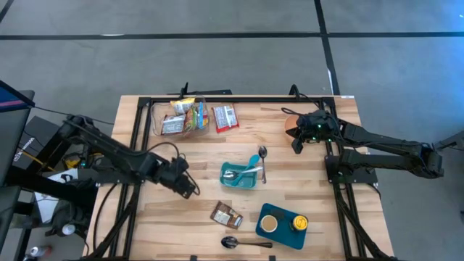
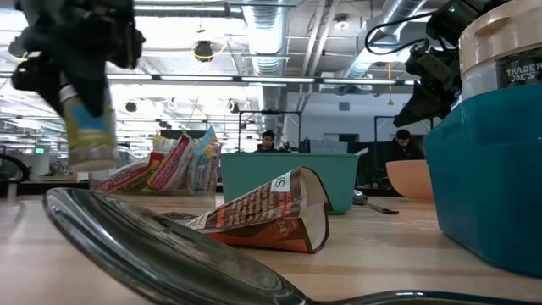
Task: Pick & Place Food Item
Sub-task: Put the green seasoning bottle into the blue bin
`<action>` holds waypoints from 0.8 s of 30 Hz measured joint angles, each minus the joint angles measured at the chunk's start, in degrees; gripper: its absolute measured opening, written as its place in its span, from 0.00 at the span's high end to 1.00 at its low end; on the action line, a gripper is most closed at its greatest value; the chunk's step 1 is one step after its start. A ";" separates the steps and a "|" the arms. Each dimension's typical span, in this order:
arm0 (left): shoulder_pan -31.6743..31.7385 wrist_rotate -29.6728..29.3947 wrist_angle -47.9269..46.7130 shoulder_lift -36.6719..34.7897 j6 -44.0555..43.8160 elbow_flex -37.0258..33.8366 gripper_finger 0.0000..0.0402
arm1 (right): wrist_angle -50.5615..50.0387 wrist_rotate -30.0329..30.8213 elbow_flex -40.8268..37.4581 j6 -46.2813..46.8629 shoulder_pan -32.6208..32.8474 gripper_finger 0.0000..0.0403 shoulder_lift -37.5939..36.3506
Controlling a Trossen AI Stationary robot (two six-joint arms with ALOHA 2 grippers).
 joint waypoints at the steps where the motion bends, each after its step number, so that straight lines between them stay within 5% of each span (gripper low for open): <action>1: 0.67 0.01 0.85 -0.34 0.55 0.00 0.51 | 0.01 0.01 -0.02 -0.50 0.01 1.00 -0.01; 24: 16.48 0.02 22.20 -1.63 10.45 0.00 0.51 | 5.22 0.02 -0.02 -0.76 0.32 1.00 0.00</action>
